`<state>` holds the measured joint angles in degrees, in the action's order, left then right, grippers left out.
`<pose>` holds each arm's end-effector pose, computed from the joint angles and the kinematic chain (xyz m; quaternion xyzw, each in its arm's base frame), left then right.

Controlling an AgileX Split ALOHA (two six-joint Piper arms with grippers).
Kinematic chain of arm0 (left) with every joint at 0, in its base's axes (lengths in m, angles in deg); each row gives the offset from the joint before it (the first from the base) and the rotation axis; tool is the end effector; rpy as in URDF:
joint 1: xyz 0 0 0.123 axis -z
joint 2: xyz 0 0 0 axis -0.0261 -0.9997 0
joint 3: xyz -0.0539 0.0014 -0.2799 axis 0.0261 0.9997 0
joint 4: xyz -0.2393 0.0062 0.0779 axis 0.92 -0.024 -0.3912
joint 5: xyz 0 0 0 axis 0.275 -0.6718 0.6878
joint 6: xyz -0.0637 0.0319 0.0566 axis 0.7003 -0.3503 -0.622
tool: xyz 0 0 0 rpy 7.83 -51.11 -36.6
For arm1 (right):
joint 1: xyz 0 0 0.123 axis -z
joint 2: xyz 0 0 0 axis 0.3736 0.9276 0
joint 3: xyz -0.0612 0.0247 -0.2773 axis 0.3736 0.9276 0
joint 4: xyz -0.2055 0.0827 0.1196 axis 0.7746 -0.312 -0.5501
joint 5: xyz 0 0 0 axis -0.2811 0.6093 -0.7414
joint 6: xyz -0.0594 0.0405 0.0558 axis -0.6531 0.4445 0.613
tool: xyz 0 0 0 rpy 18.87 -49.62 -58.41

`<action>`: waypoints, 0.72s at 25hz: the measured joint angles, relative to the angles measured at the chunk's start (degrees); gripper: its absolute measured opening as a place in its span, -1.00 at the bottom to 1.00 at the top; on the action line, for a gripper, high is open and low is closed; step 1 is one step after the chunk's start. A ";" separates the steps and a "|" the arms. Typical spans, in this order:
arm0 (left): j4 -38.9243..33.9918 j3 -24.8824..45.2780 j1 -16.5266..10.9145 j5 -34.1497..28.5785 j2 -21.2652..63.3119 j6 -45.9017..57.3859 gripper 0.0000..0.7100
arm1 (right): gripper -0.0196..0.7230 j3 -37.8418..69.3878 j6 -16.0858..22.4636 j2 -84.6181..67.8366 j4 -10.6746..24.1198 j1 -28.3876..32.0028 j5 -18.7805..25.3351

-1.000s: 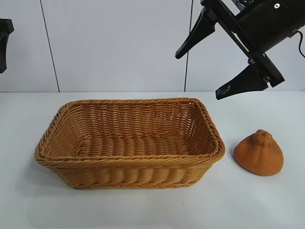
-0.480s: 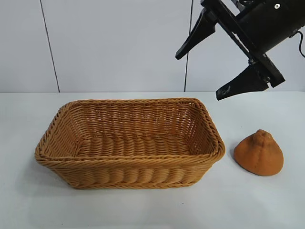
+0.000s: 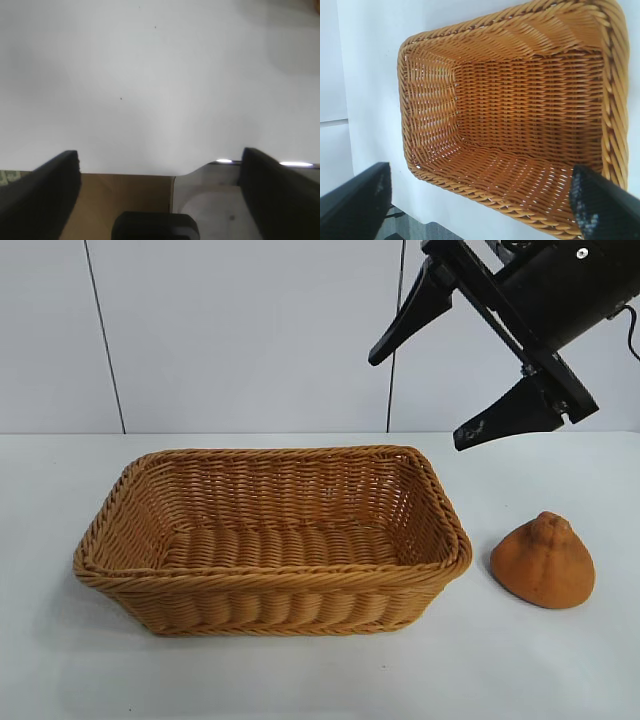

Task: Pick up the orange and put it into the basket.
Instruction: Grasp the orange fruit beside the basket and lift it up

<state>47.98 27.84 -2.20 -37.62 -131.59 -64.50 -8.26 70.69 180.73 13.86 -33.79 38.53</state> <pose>0.1143 0.0019 0.2769 -0.0328 0.9784 -0.0012 0.2042 0.3202 0.1203 0.2431 0.0142 0.9311 0.3426 0.1244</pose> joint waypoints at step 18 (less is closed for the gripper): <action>-0.27 8.18 0.00 3.00 29.08 -0.06 0.74 | 0.83 0.00 0.00 0.00 0.04 0.00 -0.10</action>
<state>47.71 36.01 -2.20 -34.62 -102.51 -64.56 -8.26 70.69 180.73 13.90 -33.79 38.43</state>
